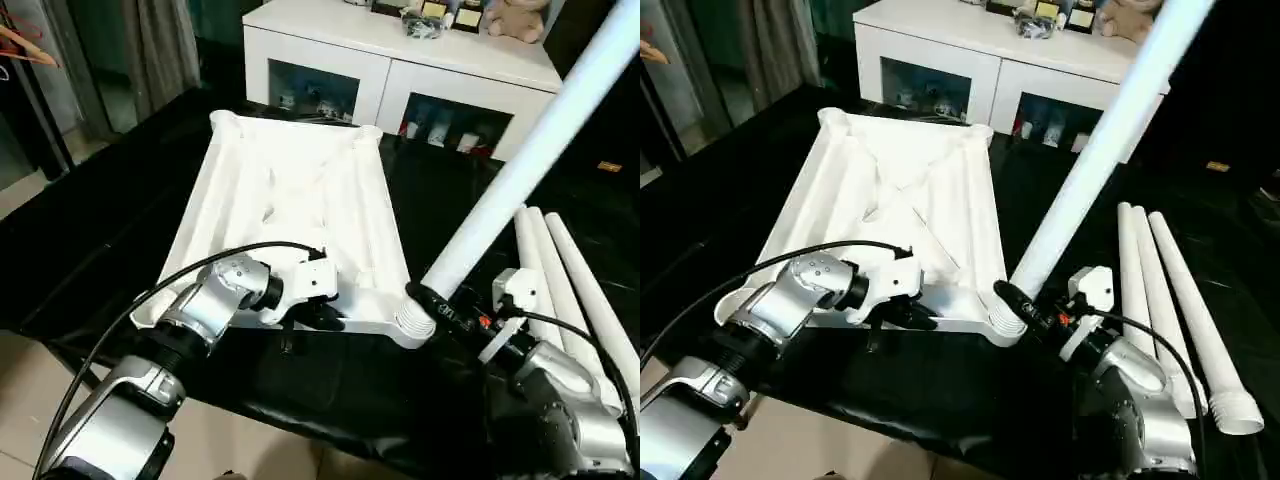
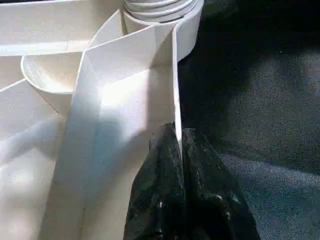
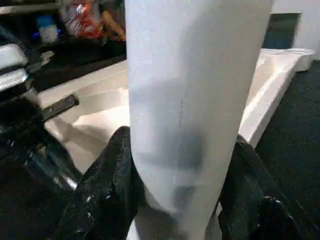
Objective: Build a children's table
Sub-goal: Insert table leg to table base
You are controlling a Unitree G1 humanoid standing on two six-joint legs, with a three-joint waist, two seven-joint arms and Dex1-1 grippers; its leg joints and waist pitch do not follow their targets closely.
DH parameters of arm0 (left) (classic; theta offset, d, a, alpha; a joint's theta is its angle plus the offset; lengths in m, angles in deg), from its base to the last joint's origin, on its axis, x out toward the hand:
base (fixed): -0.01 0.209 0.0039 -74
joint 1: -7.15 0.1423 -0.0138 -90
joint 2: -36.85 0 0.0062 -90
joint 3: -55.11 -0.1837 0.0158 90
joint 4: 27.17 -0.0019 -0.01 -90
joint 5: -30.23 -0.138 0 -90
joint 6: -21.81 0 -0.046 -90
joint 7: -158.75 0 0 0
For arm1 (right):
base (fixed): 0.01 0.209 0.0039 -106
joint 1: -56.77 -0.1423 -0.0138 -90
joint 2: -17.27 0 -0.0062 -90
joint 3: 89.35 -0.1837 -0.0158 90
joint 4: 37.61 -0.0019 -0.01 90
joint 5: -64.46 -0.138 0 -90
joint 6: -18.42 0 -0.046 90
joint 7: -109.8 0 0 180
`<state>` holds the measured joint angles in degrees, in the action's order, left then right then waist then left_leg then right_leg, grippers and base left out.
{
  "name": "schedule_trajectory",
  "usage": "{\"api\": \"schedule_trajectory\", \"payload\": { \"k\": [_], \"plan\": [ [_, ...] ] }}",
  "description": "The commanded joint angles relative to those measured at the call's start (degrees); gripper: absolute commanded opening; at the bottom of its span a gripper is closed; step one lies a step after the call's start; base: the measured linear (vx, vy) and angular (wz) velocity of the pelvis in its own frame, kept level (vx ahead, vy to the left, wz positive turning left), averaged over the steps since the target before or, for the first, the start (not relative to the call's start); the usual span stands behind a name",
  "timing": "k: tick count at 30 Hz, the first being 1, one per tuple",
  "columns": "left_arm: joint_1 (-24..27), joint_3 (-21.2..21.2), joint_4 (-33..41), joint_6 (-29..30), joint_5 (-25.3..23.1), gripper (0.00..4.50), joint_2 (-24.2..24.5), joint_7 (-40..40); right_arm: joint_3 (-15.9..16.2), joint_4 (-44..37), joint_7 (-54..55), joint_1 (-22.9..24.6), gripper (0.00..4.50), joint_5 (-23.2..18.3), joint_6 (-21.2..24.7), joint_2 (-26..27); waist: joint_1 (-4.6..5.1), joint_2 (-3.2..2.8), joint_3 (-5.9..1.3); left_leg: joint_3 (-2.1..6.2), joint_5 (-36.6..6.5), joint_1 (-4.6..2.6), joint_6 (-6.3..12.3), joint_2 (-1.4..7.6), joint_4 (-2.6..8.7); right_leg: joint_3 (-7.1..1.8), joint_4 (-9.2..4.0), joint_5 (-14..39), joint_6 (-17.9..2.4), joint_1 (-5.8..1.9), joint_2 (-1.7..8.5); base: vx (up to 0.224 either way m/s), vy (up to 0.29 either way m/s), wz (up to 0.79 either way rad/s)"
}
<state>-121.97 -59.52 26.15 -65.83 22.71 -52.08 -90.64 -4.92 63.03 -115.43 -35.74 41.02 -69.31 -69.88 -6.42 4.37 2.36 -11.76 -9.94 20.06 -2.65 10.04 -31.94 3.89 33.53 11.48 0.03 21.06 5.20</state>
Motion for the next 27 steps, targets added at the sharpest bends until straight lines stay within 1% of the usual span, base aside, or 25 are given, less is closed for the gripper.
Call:
{"api": "schedule_trajectory", "payload": {
  "k": [1, 2, 3, 5, 6, 7, 10, 12, 13, 14, 15, 16, 17, 18, 19, 20, 21, 22, 23, 24, 25, 26, 27],
  "plan": [
    [-0.8, 1.2, 1.9, -0.5, 0.6, 0.0, -0.4, 2.0, 0.9, 3.5, 1.1, 2.3, 1.84, -0.1, 3.6, 0.9, 0.06, -0.3, -2.27, 2.38, -20.2, -0.86, -0.25, 4.29, 4.47, -3.02, -4.62, 18.4, -9.6, -0.53, 4.87, 0.0, 0.0, 0.0],
    [-0.7, 1.3, 2.0, -0.5, 0.6, 0.0, -0.3, 2.0, 0.4, 4.0, 1.3, 2.4, 1.84, -0.4, 3.5, 1.2, 0.01, -0.25, -2.24, 2.36, -20.4, -0.87, -0.24, 4.3, 4.45, -3.02, -4.64, 18.6, -9.6, -0.49, 4.89, 0.0, 0.0, 0.0],
    [-0.6, 1.3, 2.0, -0.5, 0.6, 0.0, -0.2, 2.0, -0.1, 4.7, 1.6, 2.5, 1.84, -0.7, 3.3, 1.4, 0.04, -0.4, -2.21, 2.39, -20.6, -0.85, -0.4, 4.29, 4.52, -3.01, -4.72, 18.8, -9.5, -0.47, 4.9, 0.0, 0.0, 0.0],
    [-0.5, 1.3, 2.1, -0.5, 0.6, 0.0, -0.1, 2.0, -1.1, 6.5, 2.1, 2.6, 1.84, -1.2, 2.9, 1.9, 0.07, -0.44, -2.18, 2.41, -21.4, -0.93, -0.64, 4.29, 4.55, -3.0, -4.82, 19.6, -9.5, -0.38, 4.93, 0.0, 0.0, 0.0],
    [-0.6, 1.3, 2.1, -0.6, 0.6, 0.0, 0.1, 1.9, -1.2, 7.4, 2.1, 3.0, 1.84, -0.9, 2.3, 1.9, 0.01, -0.88, -2.15, 2.52, -22.0, -0.94, -0.94, 4.31, 4.62, -3.02, -4.87, 20.1, -9.4, -0.37, 4.96, 0.0, 0.0, 0.0],
    [-0.6, 1.4, 2.1, -0.6, 0.6, 0.0, 0.2, 1.9, -1.1, 7.8, 2.0, 3.2, 1.84, -0.7, 2.0, 1.8, 0.09, -0.74, -2.15, 2.5, -22.3, -0.95, -1.07, 4.32, 4.66, -3.0, -4.93, 20.1, -9.3, -0.34, 4.89, 0.0, 0.0, 0.0],
    [-1.1, 1.3, 1.6, -0.9, 0.4, 0.0, 0.5, 1.6, 0.6, 7.1, 1.4, 4.5, 1.84, 1.0, 1.6, 1.3, 0.05, -0.89, -2.17, 2.53, -22.6, -0.92, -1.43, 4.28, 4.69, -3.03, -4.9, 19.6, -9.2, -0.39, 4.89, 0.0, 0.0, 0.0],
    [-1.2, 1.3, 1.4, -1.0, 0.3, 0.0, 0.6, 1.5, 1.5, 6.4, 1.0, 5.0, 1.84, 1.6, 1.7, 0.9, 0.03, -0.77, -2.17, 2.51, -22.5, -0.89, -1.34, 4.26, 4.69, -3.06, -4.9, 19.5, -9.2, -0.48, 4.86, 0.0, 0.0, 0.0],
    [-1.6, 1.3, 1.0, -1.3, 0.2, 0.0, 0.7, 1.5, 4.1, 5.3, -0.3, 5.9, 1.84, 3.8, 1.5, -0.5, 0.04, -0.7, -2.18, 2.5, -22.3, -0.93, -1.28, 4.3, 4.67, -3.05, -4.88, 19.2, -9.2, -0.45, 4.82, 0.0, 0.0, 0.0],
    [-1.7, 1.2, 0.8, -1.4, 0.2, 0.0, 0.8, 1.5, 5.2, 5.1, -0.9, 6.0, 1.84, 4.6, 1.6, -1.1, 0.01, -0.63, -2.15, 2.44, -21.8, -0.84, -1.16, 4.23, 4.66, -3.05, -4.84, 18.8, -8.9, -0.57, 4.71, 0.0, 0.0, 0.0],
    [-1.8, 1.2, 0.7, -1.4, 0.1, 0.0, 0.7, 1.5, 5.9, 5.1, -1.3, 6.0, 1.84, 5.0, 2.0, -1.6, 0.05, -0.34, -2.17, 2.39, -21.5, -0.85, -1.0, 4.26, 4.61, -3.06, -4.84, 18.6, -8.9, -0.56, 4.74, 0.0, 0.0, 0.0],
    [-1.8, 1.2, 0.7, -1.4, 0.1, 0.0, 0.7, 1.5, 5.9, 5.1, -1.3, 6.0, 1.84, 5.0, 2.0, -1.6, -0.01, -0.45, -2.18, 2.44, -21.1, -0.77, -0.92, 4.23, 4.59, -3.05, -4.71, 18.5, -8.9, -0.63, 4.74, 0.0, 0.0, 0.0],
    [-1.9, 1.2, 0.6, -1.4, 0.1, 0.0, 0.7, 1.5, 6.2, 5.0, -1.7, 5.9, 1.84, 5.0, 2.5, -1.9, 0.0, -0.61, -2.17, 2.39, -21.1, -0.85, -0.76, 4.23, 4.61, -3.09, -4.83, 18.5, -9.0, -0.53, 4.8, 0.0, 0.0, 0.0],
    [-1.8, 1.2, 0.7, -1.4, 0.1, 0.0, 0.6, 1.6, 6.8, 4.9, -2.1, 5.8, 1.84, 5.4, 2.8, -2.5, 0.16, -0.13, -2.15, 2.41, -21.6, -0.81, -0.77, 4.25, 4.62, -3.05, -4.9, 19.2, -8.9, -0.5, 4.77, 0.0, 0.0, 0.0],
    [-1.8, 1.2, 0.7, -1.4, 0.1, 0.0, 0.6, 1.6, 6.8, 4.9, -2.1, 5.8, 1.84, 5.4, 2.8, -2.5, 0.07, -0.25, -2.14, 2.48, -21.9, -0.85, -0.81, 4.24, 4.61, -3.04, -4.91, 19.8, -8.9, -0.49, 4.83, 0.0, 0.0, 0.0],
    [-1.8, 1.0, 0.7, -1.3, 0.1, 0.0, 0.3, 1.8, 7.6, 4.4, -2.7, 5.4, 1.84, 6.1, 3.4, -3.6, 0.06, -0.27, -2.15, 2.48, -22.3, -0.97, -0.88, 4.27, 4.59, -3.06, -4.99, 20.2, -8.8, -0.41, 4.85, 0.0, 0.0, 0.0],
    [-1.6, 1.0, 0.8, -1.2, 0.0, 0.0, 0.2, 2.0, 8.3, 3.9, -3.2, 5.0, 1.84, 6.4, 4.2, -4.6, 0.02, 0.14, -2.09, 2.5, -21.9, -0.94, -0.66, 4.3, 4.57, -3.03, -4.96, 21.1, -8.6, -0.46, 4.79, 0.0, 0.0, 0.0],
    [-1.5, 0.9, 0.9, -1.2, 0.0, 0.0, 0.1, 2.1, 8.9, 3.7, -3.8, 4.6, 1.84, 6.6, 5.1, -5.4, 0.19, 0.83, -2.11, 2.36, -21.6, -0.91, -0.5, 4.32, 4.46, -3.05, -5.0, 20.9, -8.4, -0.37, 4.74, 0.0, 0.0, 0.0],
    [-1.4, 0.9, 0.9, -1.2, -0.1, 0.0, 0.1, 2.1, 9.3, 3.6, -4.3, 4.3, 1.84, 6.7, 5.8, -6.0, 0.12, 0.52, -2.06, 2.49, -21.5, -0.83, -0.38, 4.29, 4.54, -3.08, -4.98, 21.2, -8.3, -0.49, 4.82, 0.0, 0.0, 0.0],
    [-1.4, 0.8, 0.9, -1.2, -0.1, 0.0, 0.1, 2.1, 9.5, 3.5, -4.5, 4.2, 1.84, 6.7, 6.1, -6.3, 0.15, 0.55, -2.11, 2.47, -21.7, -0.87, -0.47, 4.29, 4.49, -3.1, -5.07, 21.5, -8.1, -0.4, 4.83, 0.0, 0.0, 0.0],
    [-1.3, 0.8, 1.1, -1.1, -0.1, 0.0, 0.1, 2.1, 10.4, 3.6, -5.5, 3.8, 1.84, 7.2, 6.5, -7.2, 0.22, 0.88, -2.06, 2.57, -22.2, -0.84, -0.62, 4.32, 4.53, -3.02, -5.08, 22.4, -7.9, -0.31, 4.91, 0.0, 0.0, 0.0],
    [-1.1, 0.8, 1.3, -0.9, 0.0, 0.0, 0.0, 2.0, 11.9, 4.6, -7.3, 2.5, 1.84, 8.4, 7.3, -9.0, 0.27, 1.23, -2.09, 2.62, -22.3, -0.82, -0.69, 4.35, 4.49, -2.97, -5.13, 23.2, -7.5, -0.36, 4.92, 0.0, 0.0, 0.0],
    [-1.0, 0.8, 1.4, -0.9, 0.0, 0.0, 0.0, 2.0, 12.4, 5.4, -8.1, 1.4, 1.84, 9.1, 7.6, -9.8, 0.34, 1.31, -2.08, 2.63, -22.5, -0.88, -0.74, 4.32, 4.46, -2.93, -5.16, 23.7, -7.5, -0.3, 4.87, 0.0, 0.0, 0.0]
  ]
}}
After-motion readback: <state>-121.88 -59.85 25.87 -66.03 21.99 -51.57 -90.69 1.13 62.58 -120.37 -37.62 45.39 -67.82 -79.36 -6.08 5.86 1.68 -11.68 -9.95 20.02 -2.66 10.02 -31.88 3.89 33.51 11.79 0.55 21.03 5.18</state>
